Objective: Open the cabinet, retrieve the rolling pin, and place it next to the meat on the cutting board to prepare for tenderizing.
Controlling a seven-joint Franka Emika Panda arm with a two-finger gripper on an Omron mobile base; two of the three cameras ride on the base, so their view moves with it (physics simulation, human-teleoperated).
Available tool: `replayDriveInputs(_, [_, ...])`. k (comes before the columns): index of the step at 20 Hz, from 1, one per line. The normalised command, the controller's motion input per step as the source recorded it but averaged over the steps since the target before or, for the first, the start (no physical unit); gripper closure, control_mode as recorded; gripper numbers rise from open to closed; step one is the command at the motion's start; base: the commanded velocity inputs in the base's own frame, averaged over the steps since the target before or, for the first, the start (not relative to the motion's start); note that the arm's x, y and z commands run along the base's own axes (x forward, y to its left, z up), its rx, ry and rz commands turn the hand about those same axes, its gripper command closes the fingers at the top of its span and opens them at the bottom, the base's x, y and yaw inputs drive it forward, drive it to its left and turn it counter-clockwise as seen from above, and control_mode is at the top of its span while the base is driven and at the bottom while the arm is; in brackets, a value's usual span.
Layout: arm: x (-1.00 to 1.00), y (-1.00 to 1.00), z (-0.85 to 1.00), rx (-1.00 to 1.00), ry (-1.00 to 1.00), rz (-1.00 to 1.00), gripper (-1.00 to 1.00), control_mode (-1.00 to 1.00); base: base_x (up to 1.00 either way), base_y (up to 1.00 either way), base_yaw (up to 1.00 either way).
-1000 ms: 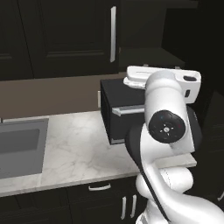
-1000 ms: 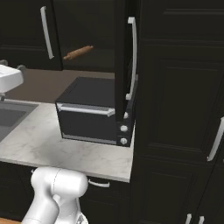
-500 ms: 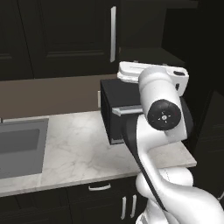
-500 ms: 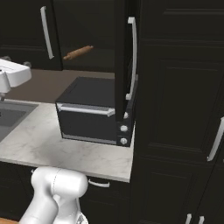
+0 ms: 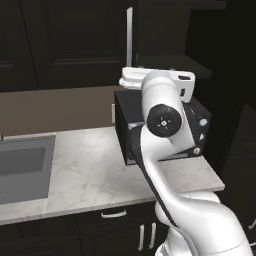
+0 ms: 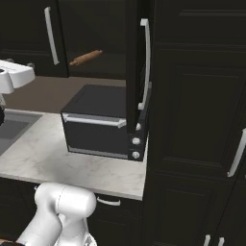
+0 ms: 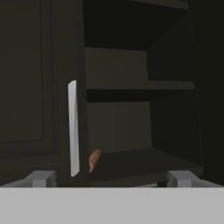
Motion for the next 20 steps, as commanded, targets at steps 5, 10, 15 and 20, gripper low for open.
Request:
replayDriveInputs(5, [0.42,0.00,-0.03,0.00,0.00,0.01,-1.00,-1.00,0.00,0.00,0.00])
replayDriveInputs(10, [0.59,0.00,0.00,0.00,0.00,0.01,-1.00,-1.00,0.00,0.00,0.00])
replayDriveInputs(15, [0.59,0.00,-0.04,0.00,0.00,0.01,-1.00,-1.00,0.00,0.00,0.00])
replayDriveInputs(20, [0.48,0.00,-0.07,0.00,0.00,0.00,-1.00,-1.00,0.00,0.00,0.00])
